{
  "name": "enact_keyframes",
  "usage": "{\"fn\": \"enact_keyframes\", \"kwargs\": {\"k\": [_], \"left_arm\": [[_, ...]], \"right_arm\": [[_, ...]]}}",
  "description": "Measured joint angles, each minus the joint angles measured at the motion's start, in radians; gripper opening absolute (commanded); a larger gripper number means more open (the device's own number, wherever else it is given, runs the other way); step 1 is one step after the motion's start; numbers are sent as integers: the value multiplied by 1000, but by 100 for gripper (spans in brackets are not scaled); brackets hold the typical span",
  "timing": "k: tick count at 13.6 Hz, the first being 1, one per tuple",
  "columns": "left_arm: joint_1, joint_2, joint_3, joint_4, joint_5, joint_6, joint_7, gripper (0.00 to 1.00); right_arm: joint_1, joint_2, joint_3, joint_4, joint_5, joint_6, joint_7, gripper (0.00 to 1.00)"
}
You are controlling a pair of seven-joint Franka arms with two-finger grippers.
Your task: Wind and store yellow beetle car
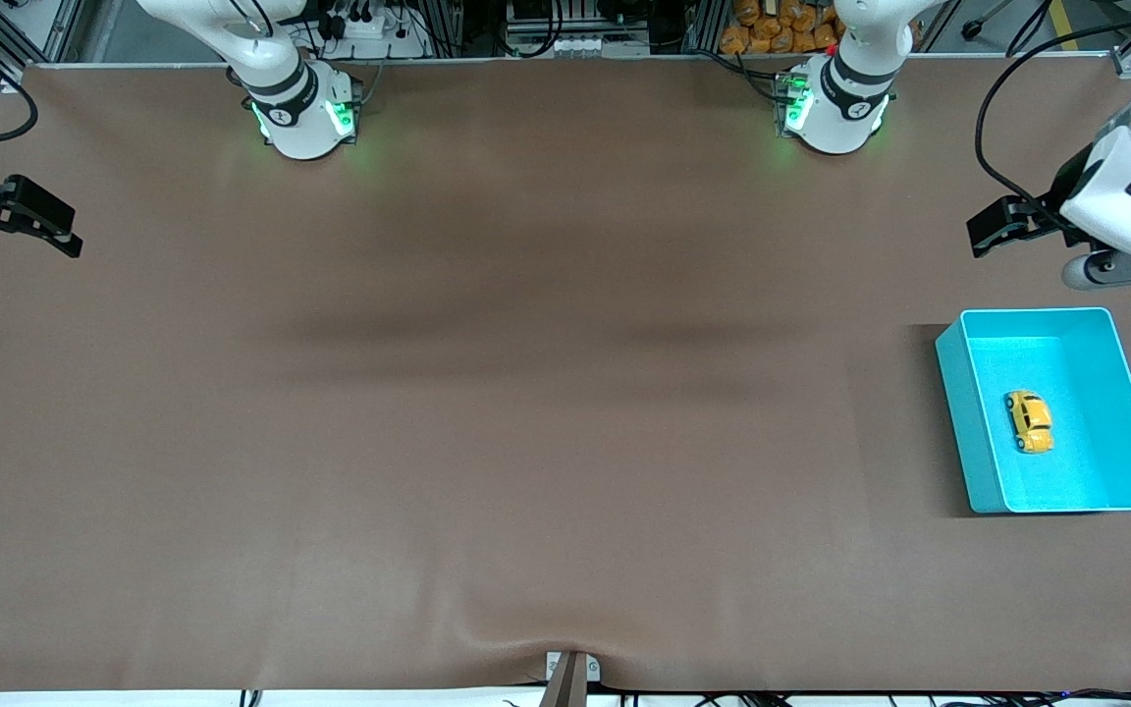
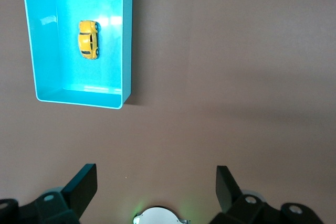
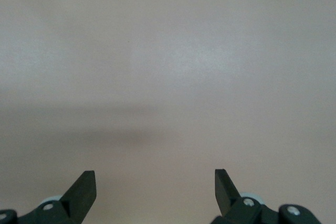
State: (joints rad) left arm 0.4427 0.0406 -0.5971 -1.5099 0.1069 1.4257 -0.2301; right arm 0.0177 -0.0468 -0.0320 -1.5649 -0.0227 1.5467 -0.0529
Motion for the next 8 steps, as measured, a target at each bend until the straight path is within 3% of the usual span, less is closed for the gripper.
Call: {"fn": "enact_keyframes", "kwargs": {"k": [2, 5, 8], "left_arm": [[-76, 0, 85, 16, -1, -19, 13, 100], [-299, -3, 325, 28, -20, -42, 48, 100], [-481, -13, 515, 35, -36, -48, 54, 100]], "right_arm": [[0, 0, 0, 0, 0, 0, 0, 100], [0, 0, 0, -1, 0, 0, 0, 100], [0, 0, 0, -1, 0, 0, 0, 100]]}}
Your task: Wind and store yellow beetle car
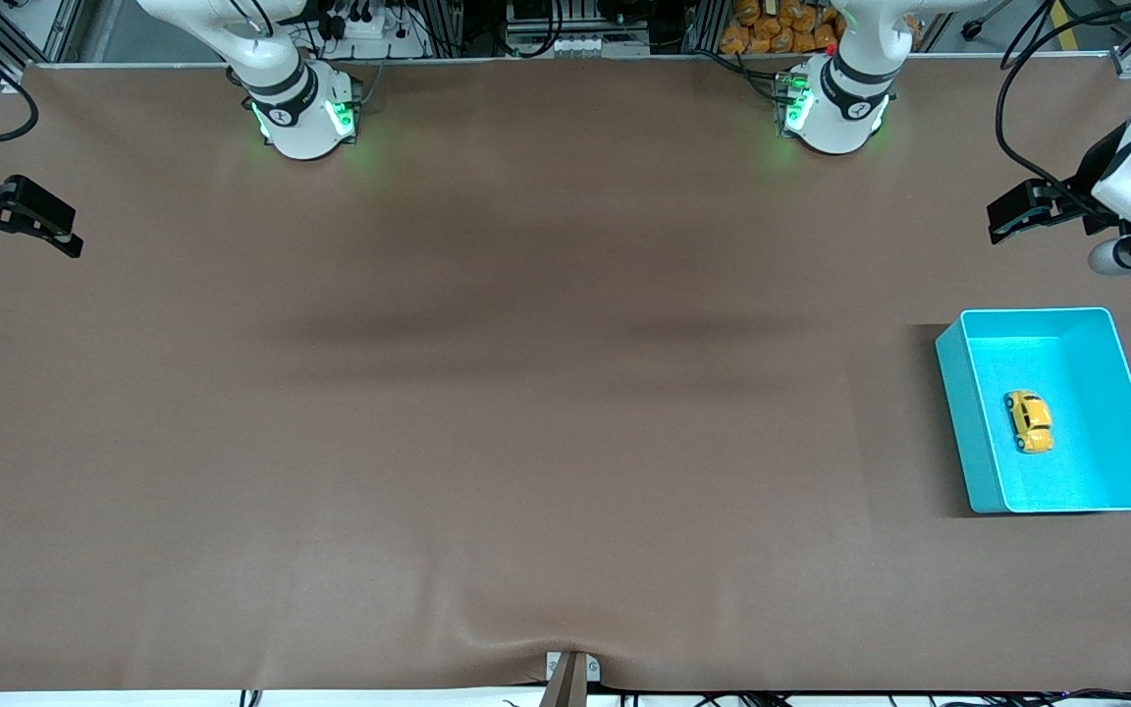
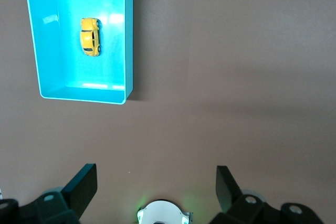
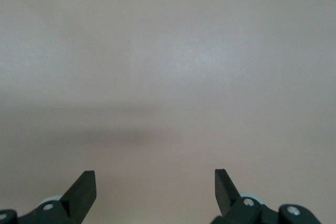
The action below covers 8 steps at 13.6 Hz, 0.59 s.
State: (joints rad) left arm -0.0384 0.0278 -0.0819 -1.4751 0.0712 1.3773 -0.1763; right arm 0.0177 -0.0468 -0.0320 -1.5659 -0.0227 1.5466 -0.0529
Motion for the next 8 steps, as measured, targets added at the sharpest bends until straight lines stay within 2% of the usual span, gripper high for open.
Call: {"fn": "enact_keyframes", "kwargs": {"k": [2, 4, 8], "left_arm": [[-42, -7, 42, 1, -8, -2, 1, 100], [-43, -12, 44, 2, -8, -3, 19, 100], [28, -34, -16, 2, -14, -6, 58, 100]], "right_arm": [[0, 0, 0, 0, 0, -1, 0, 100], [0, 0, 0, 0, 0, -1, 0, 100], [0, 0, 0, 0, 0, -1, 0, 100]]}}
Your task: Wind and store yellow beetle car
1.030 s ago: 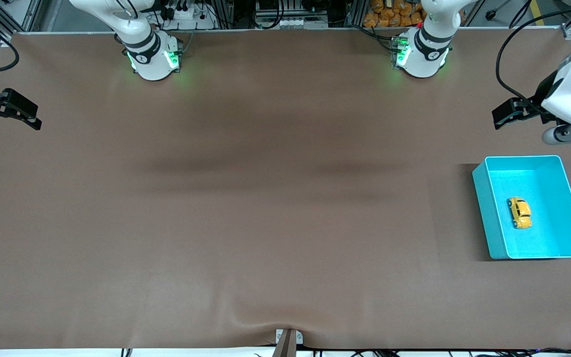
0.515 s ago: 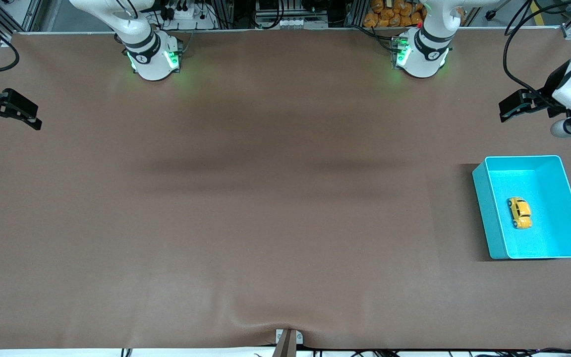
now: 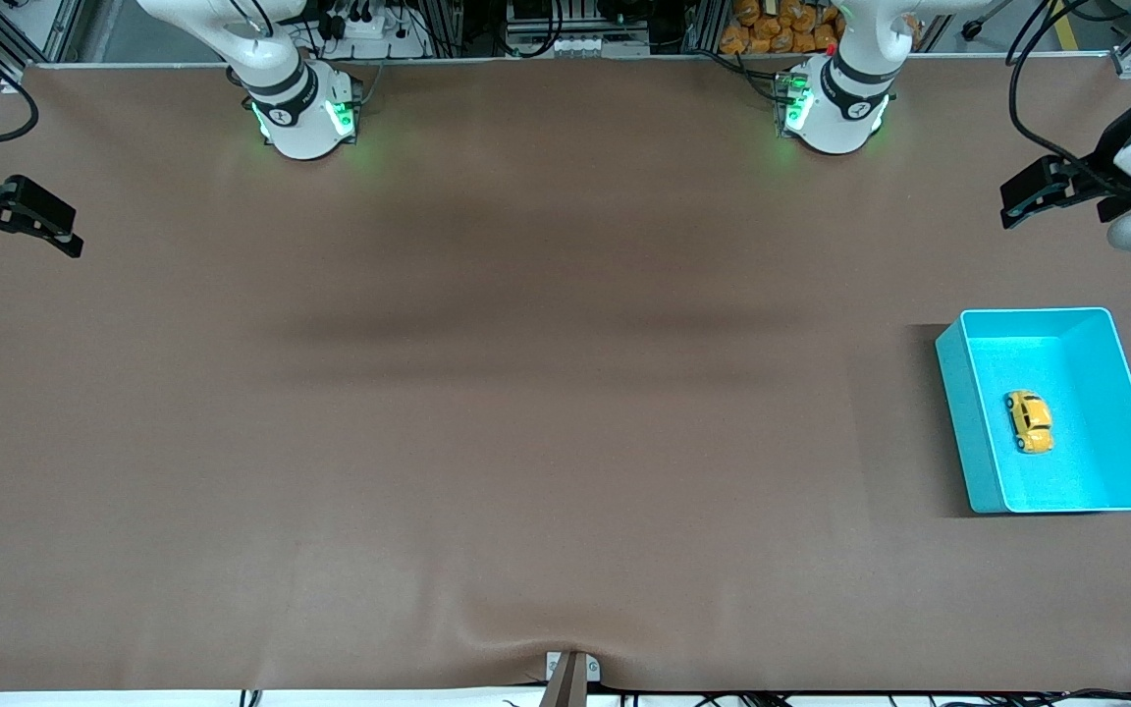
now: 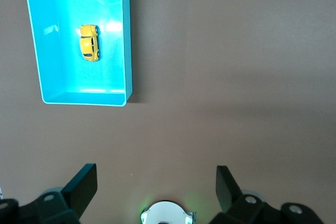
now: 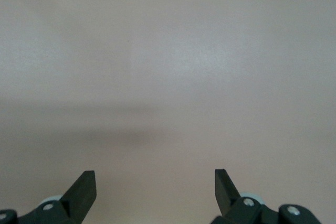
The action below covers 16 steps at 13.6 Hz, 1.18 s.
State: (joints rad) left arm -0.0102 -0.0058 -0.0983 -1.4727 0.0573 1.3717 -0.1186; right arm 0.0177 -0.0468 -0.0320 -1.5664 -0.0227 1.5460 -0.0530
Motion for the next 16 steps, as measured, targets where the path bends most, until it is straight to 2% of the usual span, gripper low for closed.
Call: {"fn": "enact_keyframes", "kwargs": {"k": [8, 16], "left_arm": [[12, 0, -12, -1, -51, 18, 1, 100], [12, 1, -12, -1, -53, 32, 1, 100]], "right_arm": [[0, 0, 0, 0, 0, 0, 0, 100], [0, 0, 0, 2, 23, -6, 0, 100]]}}
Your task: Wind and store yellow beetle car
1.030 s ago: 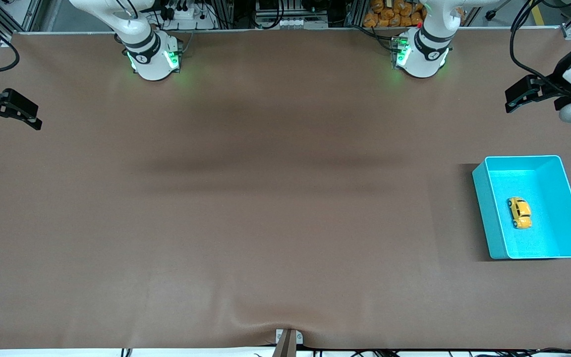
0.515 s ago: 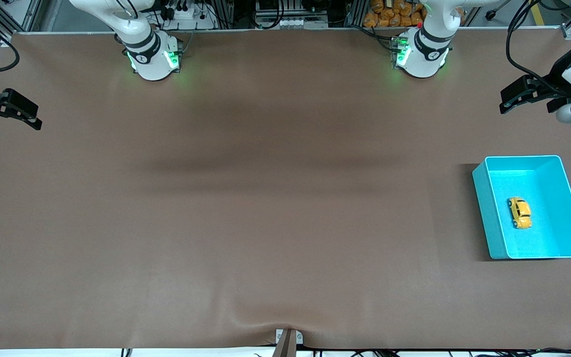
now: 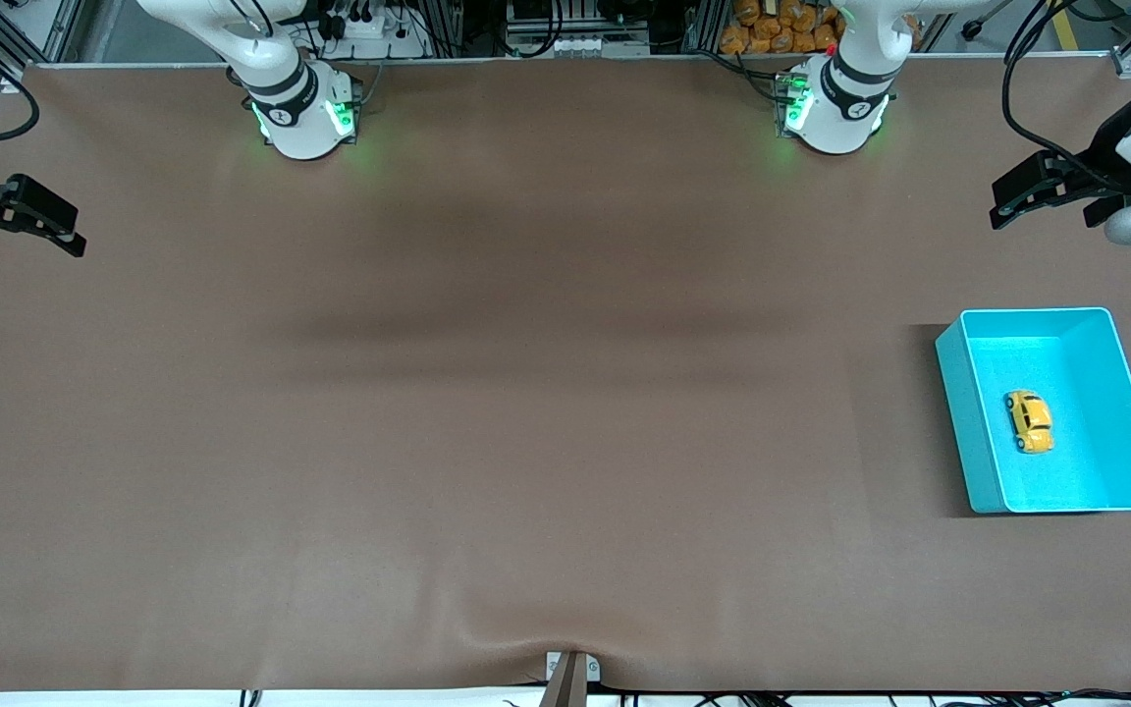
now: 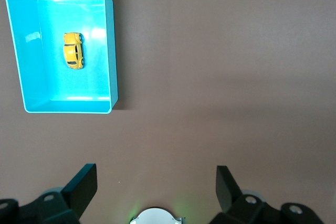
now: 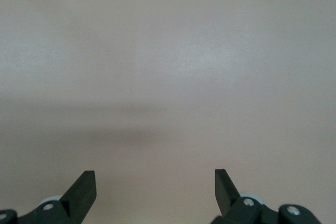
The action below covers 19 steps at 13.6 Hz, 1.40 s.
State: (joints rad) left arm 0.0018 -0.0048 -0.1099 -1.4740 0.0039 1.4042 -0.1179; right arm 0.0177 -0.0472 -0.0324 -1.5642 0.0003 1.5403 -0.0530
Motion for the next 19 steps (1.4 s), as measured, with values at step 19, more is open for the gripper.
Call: {"fn": "enact_keyframes", "kwargs": {"k": [19], "left_arm": [[7, 10, 0, 0, 0, 7, 53, 100]], "right_arm": [[0, 0, -18, 1, 9, -3, -14, 100]]}}
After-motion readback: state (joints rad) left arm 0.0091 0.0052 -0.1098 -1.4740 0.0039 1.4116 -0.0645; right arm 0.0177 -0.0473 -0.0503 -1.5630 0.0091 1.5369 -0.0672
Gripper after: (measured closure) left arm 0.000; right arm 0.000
